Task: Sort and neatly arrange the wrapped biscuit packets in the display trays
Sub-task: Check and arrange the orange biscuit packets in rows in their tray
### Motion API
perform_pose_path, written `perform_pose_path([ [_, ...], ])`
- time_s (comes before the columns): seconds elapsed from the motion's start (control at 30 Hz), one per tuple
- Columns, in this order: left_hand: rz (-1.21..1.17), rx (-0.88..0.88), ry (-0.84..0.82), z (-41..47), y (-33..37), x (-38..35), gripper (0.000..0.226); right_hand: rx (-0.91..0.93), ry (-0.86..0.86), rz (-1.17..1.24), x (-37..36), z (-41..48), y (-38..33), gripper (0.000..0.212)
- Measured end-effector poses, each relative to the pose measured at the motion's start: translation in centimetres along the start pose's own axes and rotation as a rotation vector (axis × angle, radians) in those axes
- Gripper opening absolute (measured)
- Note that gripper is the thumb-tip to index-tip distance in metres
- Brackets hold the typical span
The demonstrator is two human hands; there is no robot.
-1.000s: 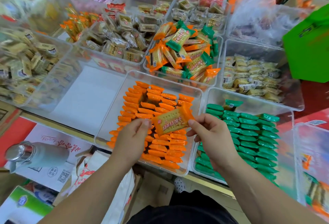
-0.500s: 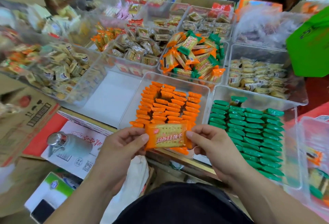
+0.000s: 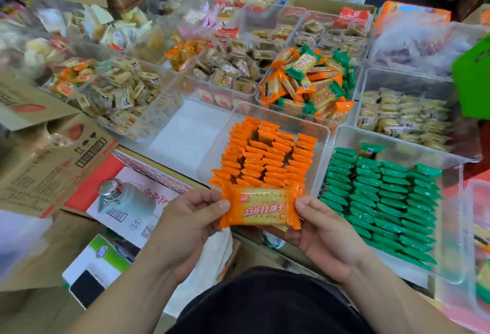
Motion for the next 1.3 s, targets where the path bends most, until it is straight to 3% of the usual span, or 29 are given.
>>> perform_pose_path([
  [0.07,-0.004,0.001,-0.013,0.1,-0.2,0.0,0.020,0.003,0.015,-0.019,0.4,-0.3,0.1,0.033],
  [0.23,-0.031,-0.037,-0.044,0.4,-0.4,-0.4,0.017,0.057,0.083,-0.068,1.4,-0.8,-0.6,0.038],
  [0.33,0.068,-0.063,-0.034,0.2,0.0,-0.7,0.022,0.097,0.119,-0.010,1.7,-1.1,-1.4,0.033],
  [0.43,0.241,-0.101,-0.117,-0.2,0.6,-2.0,0.034,0.082,0.125,-0.030,1.9,-1.5,-2.3,0.011],
  [0.47,0.319,-0.142,-0.137,-0.3,1.1,-2.5,0.036,0.072,0.130,-0.025,2.1,-1.7,-2.4,0.015],
  [0.57,0.506,-0.288,-0.105,-0.5,3.0,-3.3,0.024,0.043,0.113,-0.090,2.0,-2.1,-2.7,0.024],
  [0.63,0.550,-0.319,-0.067,-0.1,3.5,-3.3,0.014,0.009,0.102,-0.212,1.8,-2.1,-2.5,0.013],
  [0.67,0.559,-0.305,-0.052,0.2,3.5,-3.2,0.012,-0.014,0.103,-0.251,1.7,-2.1,-2.3,0.003],
  [0.77,0.433,-0.088,-0.035,1.5,1.7,-2.3,0.019,-0.080,0.075,-0.193,1.9,-1.7,-1.8,0.023],
  [0.87,0.190,0.169,-0.044,2.0,-0.7,-2.1,0.017,-0.139,0.020,-0.063,1.4,-1.4,-1.4,0.026],
  [1.0,0.147,0.212,-0.039,2.6,-1.1,-2.0,0.014,-0.159,0.054,-0.058,1.9,-1.0,-1.0,0.026],
  [1.1,0.273,0.133,0.002,3.0,-0.5,-1.5,0.021,-0.129,0.120,-0.171,2.9,-0.6,-1.3,0.023],
  [1.23,0.549,-0.142,0.010,3.5,1.4,-2.6,0.009,-0.105,0.213,-0.281,3.7,0.2,-2.3,0.014],
  [1.3,0.630,-0.234,-0.016,4.0,1.9,-3.4,0.012,-0.111,0.241,-0.246,3.9,0.9,-2.9,0.019],
])
Point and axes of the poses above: each hand's wrist, its own z-axis towards the middle knuckle, its own x-axis out of the back of the hand, y = z × x, the point moved 10 cm from there along z, towards the middle knuckle, and after that the axes turned 14 degrees about -z, right-handed, at the moved point
